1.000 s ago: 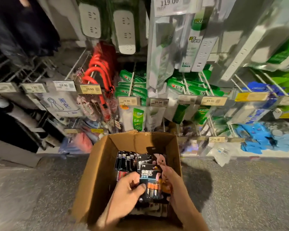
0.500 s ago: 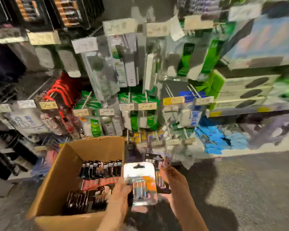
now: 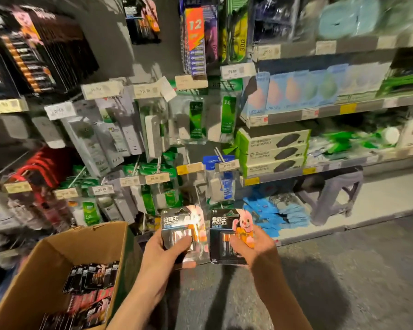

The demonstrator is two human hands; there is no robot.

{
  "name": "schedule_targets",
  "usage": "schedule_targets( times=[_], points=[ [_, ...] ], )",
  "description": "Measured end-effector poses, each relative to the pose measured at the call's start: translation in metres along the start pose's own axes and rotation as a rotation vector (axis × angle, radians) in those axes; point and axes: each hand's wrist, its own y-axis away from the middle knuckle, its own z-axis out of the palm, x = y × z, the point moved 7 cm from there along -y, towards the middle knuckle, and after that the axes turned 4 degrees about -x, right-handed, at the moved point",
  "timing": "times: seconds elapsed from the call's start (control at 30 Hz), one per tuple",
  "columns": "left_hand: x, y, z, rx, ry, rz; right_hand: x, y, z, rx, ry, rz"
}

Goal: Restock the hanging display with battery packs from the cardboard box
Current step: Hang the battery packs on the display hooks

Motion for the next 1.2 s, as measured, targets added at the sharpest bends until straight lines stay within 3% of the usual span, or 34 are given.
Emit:
schedule_targets(
  times=[0.1, 0.33, 0.63, 0.9, 1.2],
  points=[
    [0.033, -0.013, 0.002, 0.002, -0.038, 0.085, -0.025, -0.016, -0.011, 0.167, 0.232, -0.055],
    [0.106, -0.067, -0.017, 0.027, -0.032, 0.231, -0.091, -0.082, 0.018, 0.105, 0.178, -0.158],
    [0.207, -0.154, -0.059, 0.061, -0.05, 0.401, -0.177, -0.183, 0.105, -0.028, 0.192, -0.307],
    [0.321, -0.212, -0.08, -0.011, -0.086, 0.563, -0.249, -0.282, 0.171, -0.043, 0.242, -0.455],
    [0.421, -0.252, -0.071, -0.109, -0.027, 0.664, -0.311, -0.357, 0.192, -0.07, 0.263, -0.577]
  ],
)
